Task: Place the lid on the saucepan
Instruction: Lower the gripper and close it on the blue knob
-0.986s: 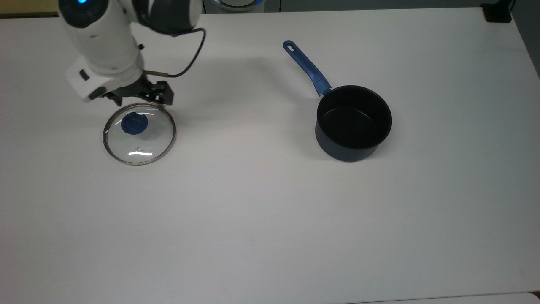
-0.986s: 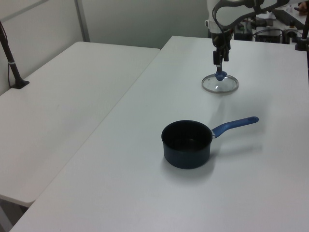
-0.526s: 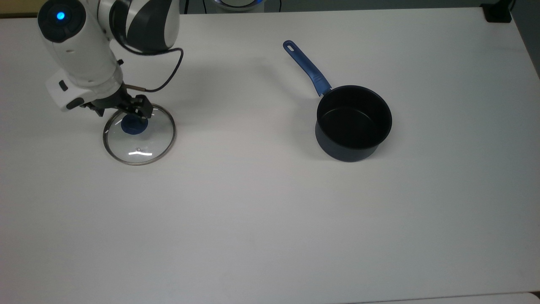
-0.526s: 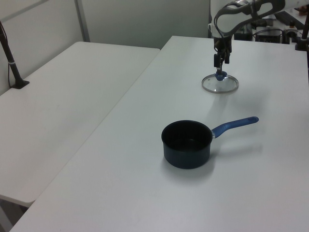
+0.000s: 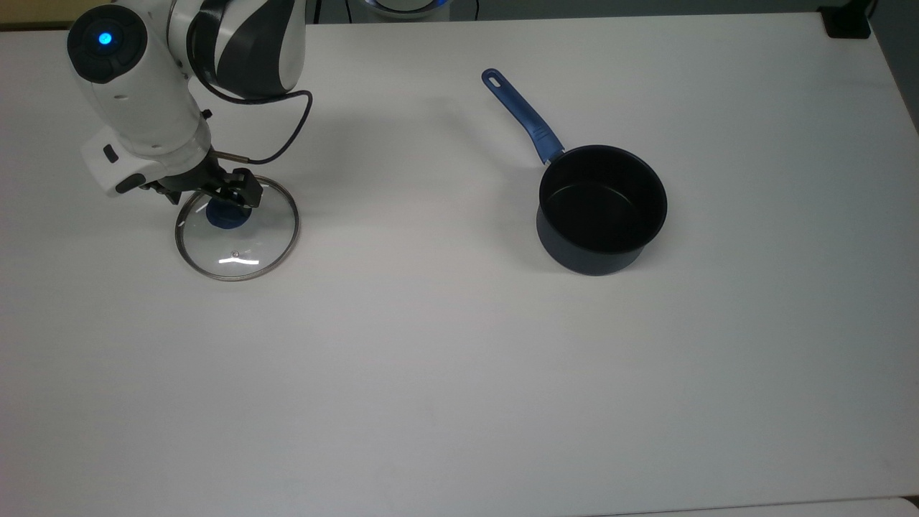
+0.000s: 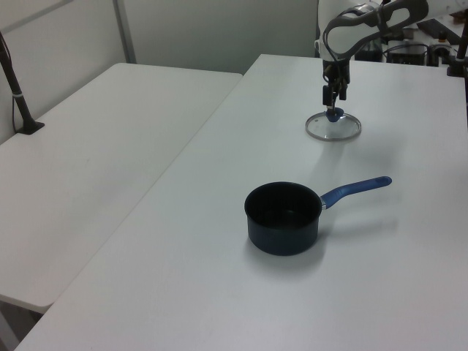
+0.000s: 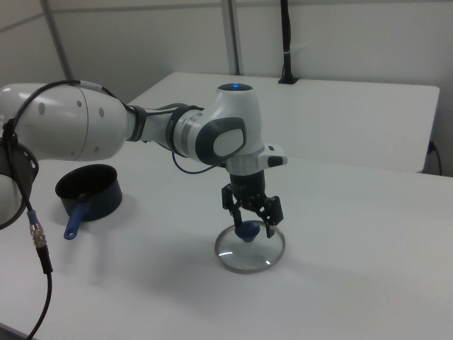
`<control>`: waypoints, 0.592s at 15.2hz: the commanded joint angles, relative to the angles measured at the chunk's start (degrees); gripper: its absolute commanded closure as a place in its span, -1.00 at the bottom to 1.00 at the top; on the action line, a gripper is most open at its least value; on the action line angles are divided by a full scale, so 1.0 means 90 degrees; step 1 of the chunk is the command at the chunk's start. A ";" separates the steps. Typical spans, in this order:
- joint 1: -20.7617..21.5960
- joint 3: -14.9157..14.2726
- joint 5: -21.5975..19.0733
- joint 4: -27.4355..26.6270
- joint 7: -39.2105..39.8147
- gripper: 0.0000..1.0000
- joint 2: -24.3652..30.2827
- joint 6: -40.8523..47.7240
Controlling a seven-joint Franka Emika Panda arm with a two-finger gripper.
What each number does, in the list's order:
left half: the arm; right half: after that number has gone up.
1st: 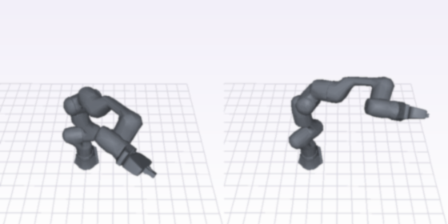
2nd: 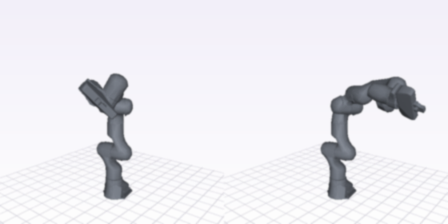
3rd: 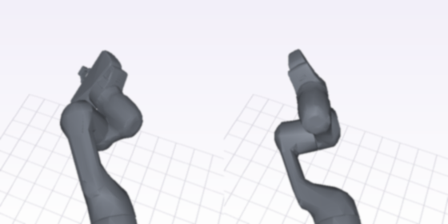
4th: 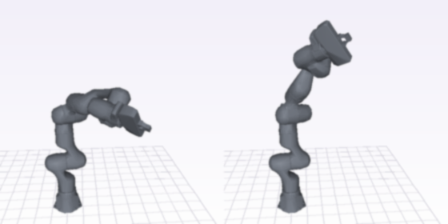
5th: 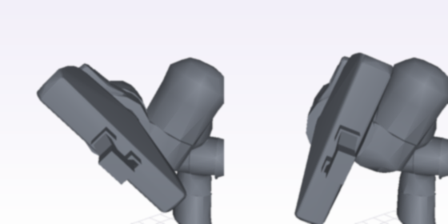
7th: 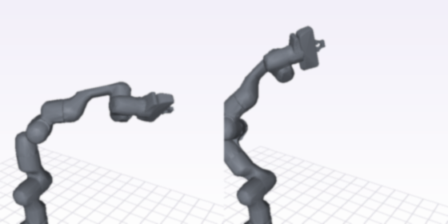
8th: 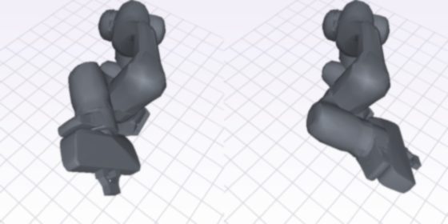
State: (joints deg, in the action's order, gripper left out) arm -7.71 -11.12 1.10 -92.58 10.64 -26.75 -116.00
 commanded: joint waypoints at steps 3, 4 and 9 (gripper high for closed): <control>0.0104 -0.0024 -0.0201 -0.0133 0.0039 -1.00 0.0170 -0.0138; 0.0124 -0.0014 -0.0201 -0.0152 0.0029 -1.00 0.0150 -0.0138; 0.0124 -0.0004 -0.0201 -0.0162 0.0058 -1.00 0.0092 -0.0167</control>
State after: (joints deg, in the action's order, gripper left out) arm -7.17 -10.73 0.30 -92.54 10.64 -26.62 -116.00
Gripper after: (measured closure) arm 0.000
